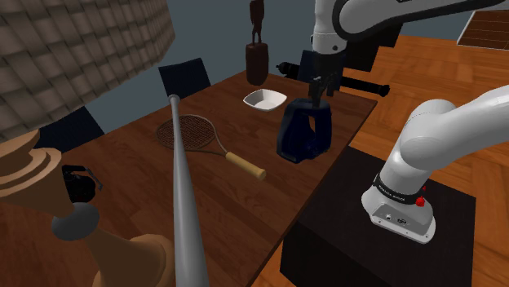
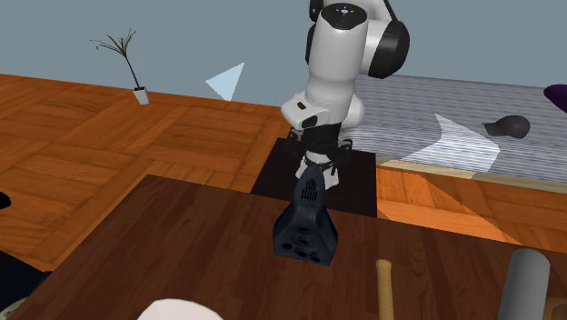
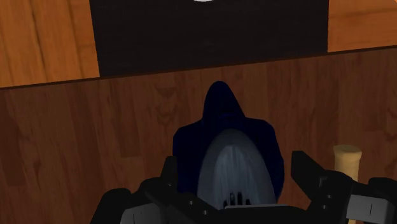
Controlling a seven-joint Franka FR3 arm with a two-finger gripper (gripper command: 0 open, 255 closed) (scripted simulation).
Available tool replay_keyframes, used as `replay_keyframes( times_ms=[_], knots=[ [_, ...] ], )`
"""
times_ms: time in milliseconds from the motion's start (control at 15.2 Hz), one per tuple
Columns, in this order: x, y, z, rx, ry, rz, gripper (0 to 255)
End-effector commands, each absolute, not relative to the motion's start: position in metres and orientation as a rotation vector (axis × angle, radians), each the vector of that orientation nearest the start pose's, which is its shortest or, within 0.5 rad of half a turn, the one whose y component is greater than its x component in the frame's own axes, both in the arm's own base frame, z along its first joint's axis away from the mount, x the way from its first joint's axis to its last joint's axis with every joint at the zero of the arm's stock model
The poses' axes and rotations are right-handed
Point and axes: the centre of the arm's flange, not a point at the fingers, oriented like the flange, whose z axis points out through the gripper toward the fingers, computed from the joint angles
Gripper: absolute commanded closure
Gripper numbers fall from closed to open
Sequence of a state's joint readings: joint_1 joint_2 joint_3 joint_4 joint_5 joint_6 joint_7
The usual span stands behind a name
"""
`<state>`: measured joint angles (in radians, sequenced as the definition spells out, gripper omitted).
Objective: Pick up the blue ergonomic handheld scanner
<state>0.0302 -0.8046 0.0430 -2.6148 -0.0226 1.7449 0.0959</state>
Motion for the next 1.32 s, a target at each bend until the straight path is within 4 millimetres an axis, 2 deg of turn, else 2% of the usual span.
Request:
replay_keyframes(
  times_ms=[0,330,462,528,1122,1254],
  knots=[
    [0.302,0.022,0.475,-3.193,0.059,0.102,0],
    [0.302,0.022,0.449,-3.193,0.059,0.102,0],
    [0.302,0.022,0.446,-3.193,0.059,0.102,0],
    [0.301,0.022,0.447,-3.193,0.059,0.102,255],
    [0.302,0.022,0.446,-3.193,0.059,0.102,255],
    [0.302,0.022,0.457,-3.193,0.059,0.102,255]
  ],
)
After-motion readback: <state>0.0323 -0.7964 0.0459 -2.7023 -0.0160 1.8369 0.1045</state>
